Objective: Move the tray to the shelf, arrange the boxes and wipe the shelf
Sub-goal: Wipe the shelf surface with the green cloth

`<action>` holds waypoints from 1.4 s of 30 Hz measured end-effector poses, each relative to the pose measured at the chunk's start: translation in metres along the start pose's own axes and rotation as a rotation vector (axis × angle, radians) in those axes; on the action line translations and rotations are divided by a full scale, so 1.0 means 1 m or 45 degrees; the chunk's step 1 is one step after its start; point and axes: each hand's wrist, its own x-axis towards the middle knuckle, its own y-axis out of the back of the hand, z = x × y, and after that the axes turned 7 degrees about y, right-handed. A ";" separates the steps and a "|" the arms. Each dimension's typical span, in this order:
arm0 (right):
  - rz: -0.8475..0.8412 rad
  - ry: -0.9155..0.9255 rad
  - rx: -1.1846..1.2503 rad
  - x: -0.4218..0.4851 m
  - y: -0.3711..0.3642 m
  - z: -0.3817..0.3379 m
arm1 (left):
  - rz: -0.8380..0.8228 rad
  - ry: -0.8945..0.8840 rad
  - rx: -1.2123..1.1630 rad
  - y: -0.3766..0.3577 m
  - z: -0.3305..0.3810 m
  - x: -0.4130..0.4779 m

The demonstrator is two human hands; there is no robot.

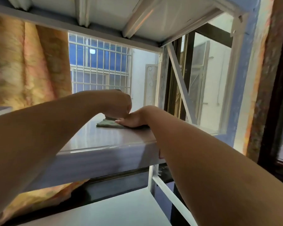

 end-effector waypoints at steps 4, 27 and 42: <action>0.009 0.028 0.051 -0.012 -0.010 0.004 | -0.027 -0.128 -0.245 0.005 0.004 -0.016; 0.010 0.008 0.029 -0.027 -0.029 -0.102 | -0.235 0.137 -0.352 0.015 -0.128 -0.129; 0.067 0.552 -0.035 -0.017 -0.052 -0.251 | -0.388 0.319 -0.305 0.020 -0.177 -0.170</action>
